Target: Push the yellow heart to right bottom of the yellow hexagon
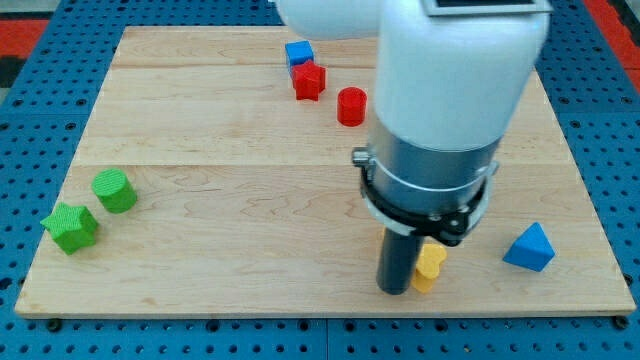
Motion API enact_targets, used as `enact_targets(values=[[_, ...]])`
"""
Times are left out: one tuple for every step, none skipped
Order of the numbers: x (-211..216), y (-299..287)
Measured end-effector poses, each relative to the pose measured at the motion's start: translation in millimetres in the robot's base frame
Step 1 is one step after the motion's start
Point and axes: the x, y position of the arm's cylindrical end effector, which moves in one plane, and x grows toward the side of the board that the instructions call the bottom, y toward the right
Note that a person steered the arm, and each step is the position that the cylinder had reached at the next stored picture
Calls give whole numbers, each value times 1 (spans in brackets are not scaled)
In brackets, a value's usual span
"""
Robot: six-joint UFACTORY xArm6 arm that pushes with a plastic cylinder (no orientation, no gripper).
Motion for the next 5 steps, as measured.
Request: enact_targets(values=[[0, 10], [27, 4], [26, 60], [19, 168], [-12, 174]])
